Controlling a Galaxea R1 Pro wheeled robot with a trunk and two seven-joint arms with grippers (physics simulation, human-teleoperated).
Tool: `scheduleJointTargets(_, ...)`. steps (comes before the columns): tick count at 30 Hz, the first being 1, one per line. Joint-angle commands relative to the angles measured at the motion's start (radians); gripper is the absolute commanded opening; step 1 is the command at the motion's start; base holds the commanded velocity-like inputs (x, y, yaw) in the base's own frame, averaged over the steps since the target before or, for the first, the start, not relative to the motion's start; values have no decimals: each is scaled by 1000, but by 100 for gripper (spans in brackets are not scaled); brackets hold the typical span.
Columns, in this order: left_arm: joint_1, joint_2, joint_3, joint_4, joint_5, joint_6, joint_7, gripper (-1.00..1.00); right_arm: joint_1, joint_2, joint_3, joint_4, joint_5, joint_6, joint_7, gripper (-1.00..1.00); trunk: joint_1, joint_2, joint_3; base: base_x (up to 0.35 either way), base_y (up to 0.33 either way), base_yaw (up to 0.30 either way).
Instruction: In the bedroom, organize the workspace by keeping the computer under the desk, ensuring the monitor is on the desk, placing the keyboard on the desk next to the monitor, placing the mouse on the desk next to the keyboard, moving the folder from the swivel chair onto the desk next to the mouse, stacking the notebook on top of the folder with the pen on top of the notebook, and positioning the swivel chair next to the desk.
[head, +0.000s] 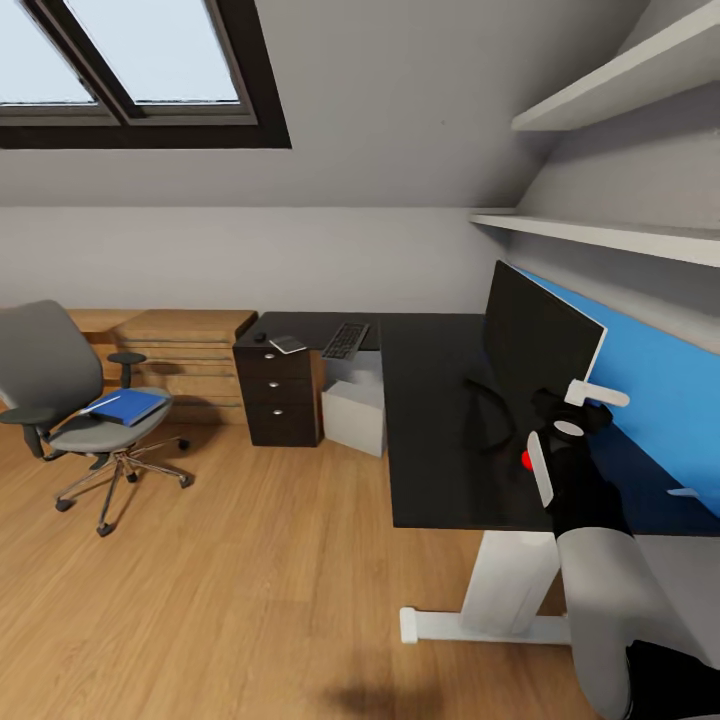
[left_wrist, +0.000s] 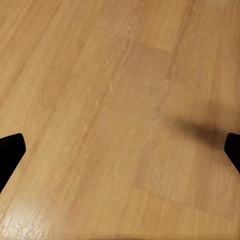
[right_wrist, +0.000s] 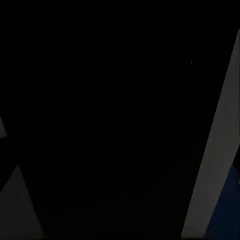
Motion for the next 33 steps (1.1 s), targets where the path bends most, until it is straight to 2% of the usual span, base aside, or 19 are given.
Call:
scheduleJointTargets(1,-1,0,-1,0,6,-3,0,100,0,0,0,0,7,9,-1,100,0,0,-1,0,-7,0)
scheduleJointTargets(15,-1,0,-1,0,6,-3,-1,100,1,0,0,0,6,9,-1,100,0,0,-1,-28,-1,0)
scheduleJointTargets(33,-1,0,-1,1,6,-3,0,100,10,6,1,3,3,10,2,100,0,0,-1,-265,0,0)
